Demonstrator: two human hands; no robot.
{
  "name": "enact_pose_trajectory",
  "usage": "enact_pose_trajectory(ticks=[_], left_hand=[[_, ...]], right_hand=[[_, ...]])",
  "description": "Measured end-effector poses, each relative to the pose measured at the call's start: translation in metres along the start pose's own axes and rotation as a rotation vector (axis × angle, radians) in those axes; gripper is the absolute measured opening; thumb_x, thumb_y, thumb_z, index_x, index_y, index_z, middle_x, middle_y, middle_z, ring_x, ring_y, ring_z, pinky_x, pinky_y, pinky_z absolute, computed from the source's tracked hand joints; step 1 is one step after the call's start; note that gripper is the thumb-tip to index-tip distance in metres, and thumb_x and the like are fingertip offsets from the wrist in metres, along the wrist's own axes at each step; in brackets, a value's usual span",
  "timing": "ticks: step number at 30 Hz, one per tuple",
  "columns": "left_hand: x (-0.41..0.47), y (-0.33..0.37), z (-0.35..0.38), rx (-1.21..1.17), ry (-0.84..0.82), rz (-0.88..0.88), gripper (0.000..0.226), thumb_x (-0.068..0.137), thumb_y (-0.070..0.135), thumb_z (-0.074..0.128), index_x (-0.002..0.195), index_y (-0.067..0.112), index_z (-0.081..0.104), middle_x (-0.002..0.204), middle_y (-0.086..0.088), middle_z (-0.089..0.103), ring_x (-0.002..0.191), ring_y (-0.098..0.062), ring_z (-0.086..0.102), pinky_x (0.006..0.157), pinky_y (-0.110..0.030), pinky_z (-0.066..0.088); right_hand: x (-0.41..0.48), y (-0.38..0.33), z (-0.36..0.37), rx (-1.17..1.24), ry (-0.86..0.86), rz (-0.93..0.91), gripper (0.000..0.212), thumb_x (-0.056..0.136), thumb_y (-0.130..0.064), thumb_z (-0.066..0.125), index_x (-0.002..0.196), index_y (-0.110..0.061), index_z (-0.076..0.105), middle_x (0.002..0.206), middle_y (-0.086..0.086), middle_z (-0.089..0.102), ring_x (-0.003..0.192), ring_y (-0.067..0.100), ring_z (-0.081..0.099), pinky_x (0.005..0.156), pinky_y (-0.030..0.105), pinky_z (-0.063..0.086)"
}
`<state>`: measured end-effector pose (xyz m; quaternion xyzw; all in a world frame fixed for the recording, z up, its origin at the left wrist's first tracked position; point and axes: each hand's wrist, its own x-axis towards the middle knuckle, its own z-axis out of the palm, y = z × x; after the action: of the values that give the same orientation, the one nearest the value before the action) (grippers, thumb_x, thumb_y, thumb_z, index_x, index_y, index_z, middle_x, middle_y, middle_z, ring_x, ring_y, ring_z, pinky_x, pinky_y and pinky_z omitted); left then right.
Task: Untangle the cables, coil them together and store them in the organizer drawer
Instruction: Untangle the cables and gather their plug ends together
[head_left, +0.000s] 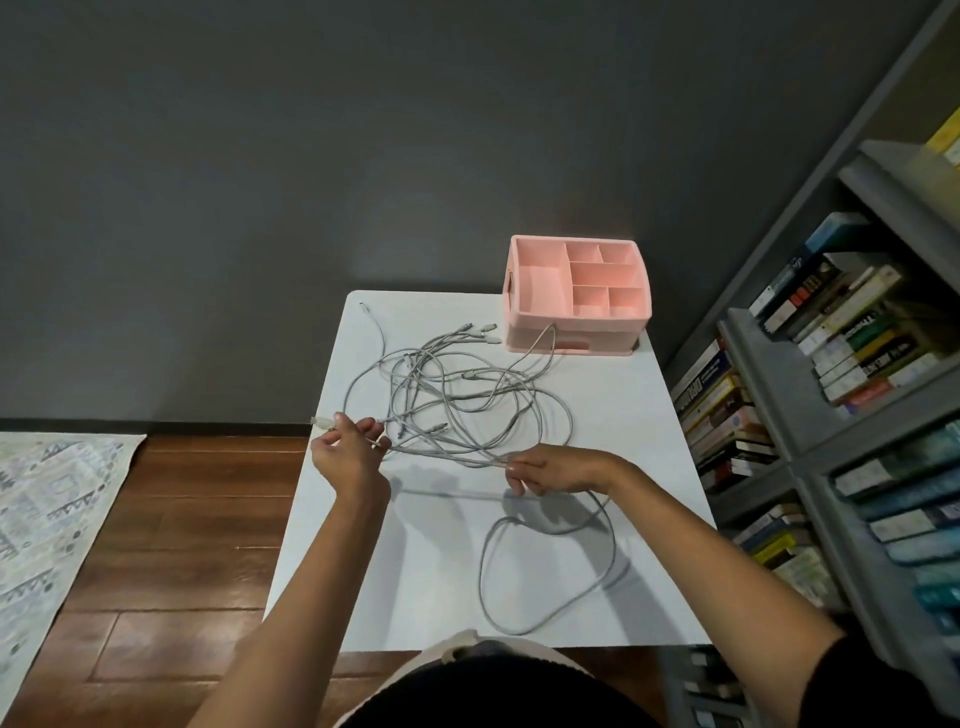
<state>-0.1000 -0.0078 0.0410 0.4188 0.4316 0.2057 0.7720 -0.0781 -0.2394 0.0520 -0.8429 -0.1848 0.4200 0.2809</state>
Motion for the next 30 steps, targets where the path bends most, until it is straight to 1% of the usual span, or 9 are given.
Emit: enact_pose_trajectory(ticks=[3,5,9,12,15,19,23,27,30], left_hand=[[0.01,0.005,-0.006,0.002,0.019,0.023,0.017,0.102,0.023,0.042,0.091,0.01,0.037,0.075,-0.008,0.056,0.047,-0.004,0.058,0.042,-0.019,0.045],[0.016,0.004,-0.011,-0.001,0.03,-0.006,0.018,0.102,0.023,0.042,0.087,0.013,0.036,0.074,-0.007,0.056,0.052,-0.007,0.057,0.042,-0.019,0.045],[0.01,-0.005,-0.014,0.009,0.052,-0.046,0.025,0.102,0.021,0.041,0.079,0.017,0.033,0.075,-0.006,0.056,0.059,-0.01,0.056,0.043,-0.019,0.044],[0.01,-0.008,-0.016,-0.012,0.068,-0.045,0.025,0.102,0.02,0.041,0.079,0.018,0.032,0.075,-0.007,0.057,0.059,-0.012,0.057,0.044,-0.021,0.044],[0.017,-0.005,-0.019,-0.028,0.084,-0.002,0.025,0.102,0.02,0.042,0.079,0.018,0.032,0.075,-0.01,0.057,0.056,-0.01,0.057,0.043,-0.021,0.043],[0.025,-0.002,-0.027,-0.038,0.095,0.007,0.02,0.102,0.019,0.042,0.084,0.014,0.034,0.074,-0.009,0.057,0.053,-0.007,0.058,0.041,-0.019,0.044],[0.022,-0.011,-0.028,-0.007,0.107,-0.001,0.021,0.102,0.02,0.042,0.082,0.016,0.035,0.073,-0.008,0.058,0.053,-0.008,0.056,0.04,-0.018,0.045],[0.033,-0.004,-0.034,0.005,0.109,0.045,0.025,0.102,0.021,0.042,0.08,0.018,0.032,0.074,-0.01,0.059,0.047,-0.004,0.056,0.042,-0.019,0.044],[0.034,-0.008,-0.038,0.026,0.091,0.046,0.025,0.102,0.022,0.041,0.08,0.018,0.032,0.073,-0.01,0.059,0.046,-0.004,0.054,0.043,-0.02,0.044]], right_hand=[[-0.012,0.024,-0.003,0.313,-0.13,0.032,0.026,0.104,-0.027,0.038,0.092,-0.016,0.059,0.066,-0.006,0.05,0.053,0.005,0.038,0.049,0.018,0.028],[-0.016,0.04,-0.001,0.398,-0.192,0.037,0.025,0.101,-0.029,0.045,0.093,-0.015,0.063,0.067,-0.007,0.058,0.053,0.009,0.036,0.05,0.023,0.025],[-0.015,0.052,0.007,0.313,-0.075,0.057,0.016,0.094,-0.024,0.059,0.095,-0.015,0.072,0.081,-0.005,0.072,0.051,0.008,0.041,0.05,0.021,0.03],[-0.013,0.054,0.009,0.336,0.039,0.071,0.017,0.094,-0.023,0.06,0.099,-0.013,0.073,0.08,-0.003,0.072,0.053,0.008,0.039,0.049,0.018,0.029],[-0.016,0.057,0.007,0.353,-0.01,0.1,0.024,0.097,-0.032,0.053,0.099,-0.018,0.073,0.07,-0.006,0.067,0.056,0.009,0.035,0.05,0.021,0.026],[-0.027,0.071,0.002,0.38,-0.112,0.147,0.023,0.098,-0.033,0.052,0.098,-0.02,0.071,0.073,-0.003,0.065,0.053,0.007,0.035,0.051,0.023,0.028],[-0.027,0.073,0.003,0.338,-0.046,0.176,0.02,0.097,-0.027,0.054,0.094,-0.017,0.071,0.073,-0.004,0.068,0.052,0.005,0.037,0.05,0.019,0.029],[-0.03,0.085,0.005,0.336,-0.001,0.226,0.026,0.099,-0.028,0.05,0.099,-0.01,0.069,0.071,-0.002,0.064,0.056,0.007,0.042,0.048,0.016,0.03],[-0.033,0.084,0.008,0.28,0.021,0.252,0.025,0.1,-0.025,0.048,0.09,-0.014,0.069,0.066,-0.002,0.062,0.054,0.007,0.041,0.046,0.015,0.03]])
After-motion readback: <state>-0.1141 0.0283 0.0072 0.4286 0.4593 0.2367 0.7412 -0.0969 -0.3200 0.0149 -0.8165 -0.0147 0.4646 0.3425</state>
